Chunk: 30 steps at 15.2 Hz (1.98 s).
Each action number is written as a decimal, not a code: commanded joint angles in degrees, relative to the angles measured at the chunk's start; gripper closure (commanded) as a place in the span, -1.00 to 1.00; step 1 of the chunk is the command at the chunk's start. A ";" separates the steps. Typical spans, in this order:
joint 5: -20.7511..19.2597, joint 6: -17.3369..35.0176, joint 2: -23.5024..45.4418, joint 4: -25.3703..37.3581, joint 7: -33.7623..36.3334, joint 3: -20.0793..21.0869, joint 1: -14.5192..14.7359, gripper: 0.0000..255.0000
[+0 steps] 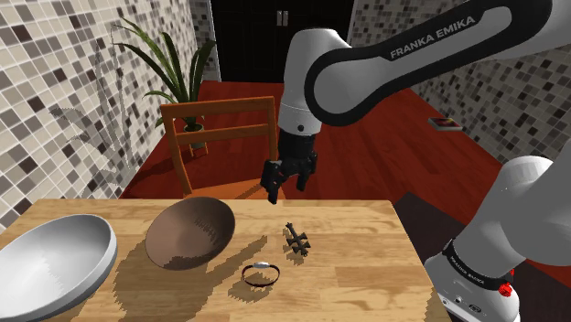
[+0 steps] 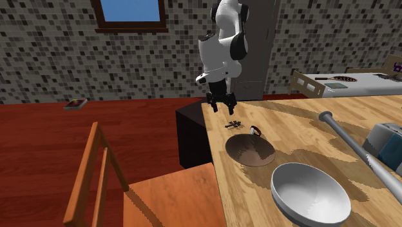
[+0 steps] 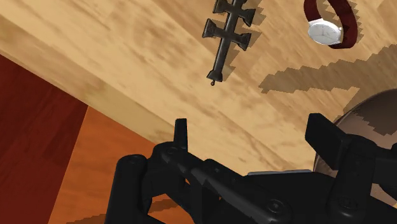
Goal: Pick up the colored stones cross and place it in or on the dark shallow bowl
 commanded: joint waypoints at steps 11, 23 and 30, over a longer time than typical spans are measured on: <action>0.19 1.06 0.33 -0.66 -0.03 0.23 0.16 1.00; -8.30 2.95 -0.74 -4.26 24.79 7.98 0.55 -1.00; -11.89 6.96 2.52 -6.34 33.58 11.38 0.33 -1.00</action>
